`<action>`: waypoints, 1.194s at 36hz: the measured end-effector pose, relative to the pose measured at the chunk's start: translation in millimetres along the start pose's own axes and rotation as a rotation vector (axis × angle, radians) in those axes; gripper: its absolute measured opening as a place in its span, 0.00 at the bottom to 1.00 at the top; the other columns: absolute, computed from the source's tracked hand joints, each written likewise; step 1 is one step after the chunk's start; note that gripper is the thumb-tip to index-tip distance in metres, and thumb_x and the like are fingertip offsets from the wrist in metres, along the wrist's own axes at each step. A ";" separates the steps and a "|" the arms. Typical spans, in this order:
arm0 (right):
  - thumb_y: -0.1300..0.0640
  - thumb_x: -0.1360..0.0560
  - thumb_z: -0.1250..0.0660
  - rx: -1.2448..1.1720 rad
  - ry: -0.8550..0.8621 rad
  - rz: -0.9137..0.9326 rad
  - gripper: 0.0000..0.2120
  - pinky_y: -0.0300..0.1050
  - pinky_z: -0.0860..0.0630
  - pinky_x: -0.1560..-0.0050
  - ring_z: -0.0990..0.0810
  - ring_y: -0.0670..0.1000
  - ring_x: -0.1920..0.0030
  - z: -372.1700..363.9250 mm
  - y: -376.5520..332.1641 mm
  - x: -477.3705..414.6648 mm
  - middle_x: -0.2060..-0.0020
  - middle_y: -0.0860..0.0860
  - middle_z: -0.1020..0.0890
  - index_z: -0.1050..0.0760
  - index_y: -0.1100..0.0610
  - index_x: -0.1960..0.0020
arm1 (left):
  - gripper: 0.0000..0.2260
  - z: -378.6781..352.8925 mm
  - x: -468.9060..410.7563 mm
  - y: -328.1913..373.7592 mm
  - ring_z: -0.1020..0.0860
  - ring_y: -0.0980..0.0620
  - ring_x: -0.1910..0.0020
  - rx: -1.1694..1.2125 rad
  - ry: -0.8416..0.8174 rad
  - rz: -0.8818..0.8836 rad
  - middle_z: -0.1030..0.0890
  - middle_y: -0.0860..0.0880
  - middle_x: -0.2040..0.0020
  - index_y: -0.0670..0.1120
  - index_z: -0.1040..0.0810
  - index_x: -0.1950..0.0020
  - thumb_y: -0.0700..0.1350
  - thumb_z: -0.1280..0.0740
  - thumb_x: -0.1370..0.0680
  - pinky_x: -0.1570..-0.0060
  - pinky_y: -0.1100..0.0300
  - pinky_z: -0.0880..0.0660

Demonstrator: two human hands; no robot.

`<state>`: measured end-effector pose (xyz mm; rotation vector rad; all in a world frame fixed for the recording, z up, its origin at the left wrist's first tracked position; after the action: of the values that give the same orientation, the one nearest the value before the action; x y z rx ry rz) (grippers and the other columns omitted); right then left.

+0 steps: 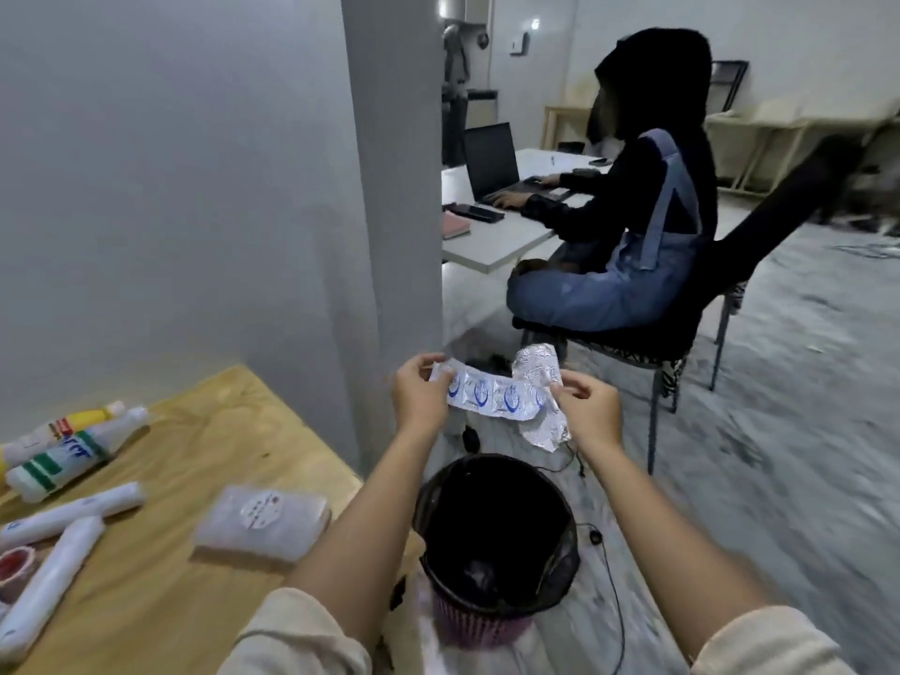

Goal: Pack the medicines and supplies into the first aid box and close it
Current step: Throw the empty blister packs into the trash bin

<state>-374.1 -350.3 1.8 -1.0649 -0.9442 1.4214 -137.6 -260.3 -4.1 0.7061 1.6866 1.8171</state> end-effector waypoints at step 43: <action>0.63 0.25 0.42 0.269 -0.161 -0.370 0.13 0.43 0.31 0.61 0.22 0.57 0.56 -34.0 152.7 -17.5 0.49 0.58 0.20 0.24 0.63 0.43 | 0.15 -91.8 -8.4 -145.1 0.24 0.43 0.40 -0.262 -0.044 0.338 0.21 0.41 0.41 0.37 0.25 0.37 0.43 0.34 0.21 0.46 0.60 0.33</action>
<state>-384.5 -385.0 -151.5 -0.5499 -0.9740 1.2902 -189.8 -322.9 -155.4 0.9510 1.3258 2.1842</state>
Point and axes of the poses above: each hand's wrist, its own x-axis away from the middle knuckle, its own z-axis out of the back of the hand, y = z × x, the point moved 9 cm from there along -x, towards the middle knuckle
